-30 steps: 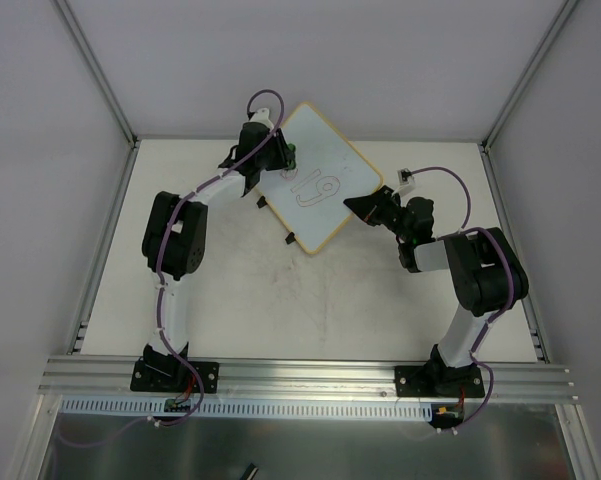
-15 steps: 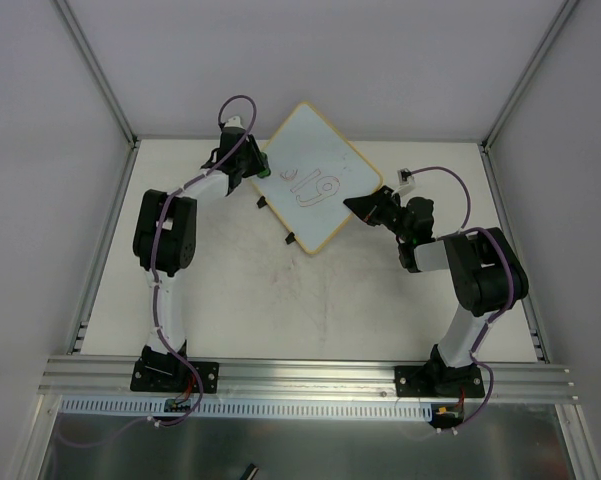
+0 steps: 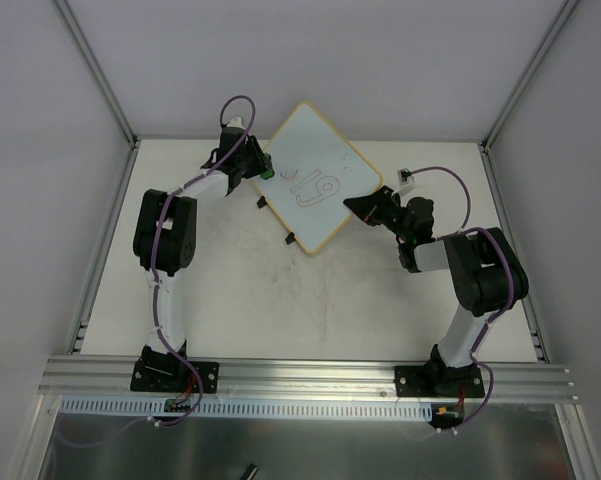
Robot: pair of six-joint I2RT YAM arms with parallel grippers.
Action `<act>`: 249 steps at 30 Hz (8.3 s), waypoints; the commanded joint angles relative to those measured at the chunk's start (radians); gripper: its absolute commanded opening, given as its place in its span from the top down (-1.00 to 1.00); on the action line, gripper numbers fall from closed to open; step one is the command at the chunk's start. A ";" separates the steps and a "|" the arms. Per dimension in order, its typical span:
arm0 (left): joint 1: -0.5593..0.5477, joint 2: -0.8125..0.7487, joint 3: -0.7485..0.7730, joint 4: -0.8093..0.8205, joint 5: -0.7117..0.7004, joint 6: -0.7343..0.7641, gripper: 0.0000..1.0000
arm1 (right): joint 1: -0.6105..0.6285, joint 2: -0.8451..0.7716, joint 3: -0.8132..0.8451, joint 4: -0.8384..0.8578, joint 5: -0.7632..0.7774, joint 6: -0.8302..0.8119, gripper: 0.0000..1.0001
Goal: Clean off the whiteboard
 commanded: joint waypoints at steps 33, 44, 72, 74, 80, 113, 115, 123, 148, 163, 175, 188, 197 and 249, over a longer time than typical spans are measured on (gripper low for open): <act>-0.283 0.029 0.252 0.047 0.262 0.423 1.00 | 0.030 -0.017 0.008 0.026 -0.063 -0.061 1.00; -0.374 0.004 0.226 -0.004 0.213 0.637 1.00 | 0.030 -0.014 0.006 0.032 -0.063 -0.063 1.00; -0.414 -0.054 0.134 0.010 0.316 0.683 1.00 | 0.031 -0.015 0.002 0.049 -0.065 -0.058 1.00; -0.414 -0.072 0.106 0.018 0.322 0.680 1.00 | 0.033 -0.015 0.000 0.049 -0.063 -0.057 1.00; -0.417 -0.120 0.026 0.067 0.341 0.678 1.00 | 0.031 -0.015 -0.001 0.052 -0.063 -0.057 1.00; -0.264 -0.028 0.032 0.078 0.124 0.499 1.00 | 0.033 -0.024 -0.006 0.058 -0.065 -0.053 1.00; -0.234 -0.014 0.035 0.070 0.132 0.456 1.00 | 0.031 -0.024 -0.006 0.058 -0.065 -0.052 1.00; -0.136 0.024 0.054 0.004 0.175 0.275 1.00 | 0.031 -0.020 -0.006 0.063 -0.066 -0.047 1.00; -0.026 -0.045 -0.172 0.001 0.081 -0.063 1.00 | 0.031 -0.021 -0.006 0.067 -0.070 -0.041 1.00; -0.059 -0.077 -0.268 0.299 0.302 0.033 1.00 | 0.031 -0.017 -0.004 0.067 -0.070 -0.040 1.00; -0.213 -0.106 -0.205 0.240 0.215 0.273 1.00 | 0.031 -0.015 -0.004 0.069 -0.070 -0.038 1.00; -0.325 -0.134 -0.219 0.228 0.252 0.423 1.00 | 0.031 -0.017 -0.003 0.071 -0.071 -0.037 1.00; -0.401 -0.172 -0.277 0.240 0.215 0.518 1.00 | 0.033 -0.017 -0.003 0.072 -0.070 -0.038 1.00; -0.116 -0.126 -0.366 0.059 0.055 -0.075 1.00 | 0.031 -0.024 -0.009 0.080 -0.073 -0.026 1.00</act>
